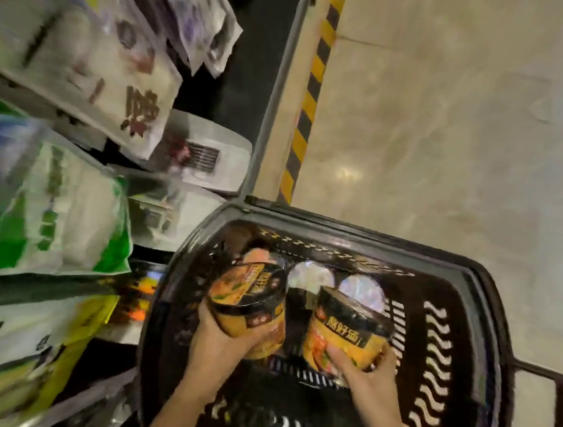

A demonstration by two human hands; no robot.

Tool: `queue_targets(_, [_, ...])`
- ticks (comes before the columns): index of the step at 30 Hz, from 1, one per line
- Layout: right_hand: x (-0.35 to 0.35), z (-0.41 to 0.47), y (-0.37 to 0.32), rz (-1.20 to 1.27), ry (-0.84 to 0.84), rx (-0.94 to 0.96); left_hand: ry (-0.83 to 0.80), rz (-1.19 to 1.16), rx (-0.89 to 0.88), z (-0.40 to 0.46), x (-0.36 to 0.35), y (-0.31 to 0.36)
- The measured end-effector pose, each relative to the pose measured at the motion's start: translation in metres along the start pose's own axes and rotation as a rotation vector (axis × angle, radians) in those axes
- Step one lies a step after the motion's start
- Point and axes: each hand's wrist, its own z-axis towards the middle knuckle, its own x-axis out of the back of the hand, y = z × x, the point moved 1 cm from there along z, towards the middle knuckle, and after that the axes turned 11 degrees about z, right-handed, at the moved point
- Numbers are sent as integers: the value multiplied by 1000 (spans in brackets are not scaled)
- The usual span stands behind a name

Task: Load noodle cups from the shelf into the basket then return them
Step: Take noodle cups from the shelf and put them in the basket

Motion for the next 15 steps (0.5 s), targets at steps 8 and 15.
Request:
queue_targets(8, [-21,93,89,-75,-59,19,-5,162,27,97,-70,-79])
queue_targets(15, [-30,117,125,-146,-14,25,41,165,6,123,-93,-113])
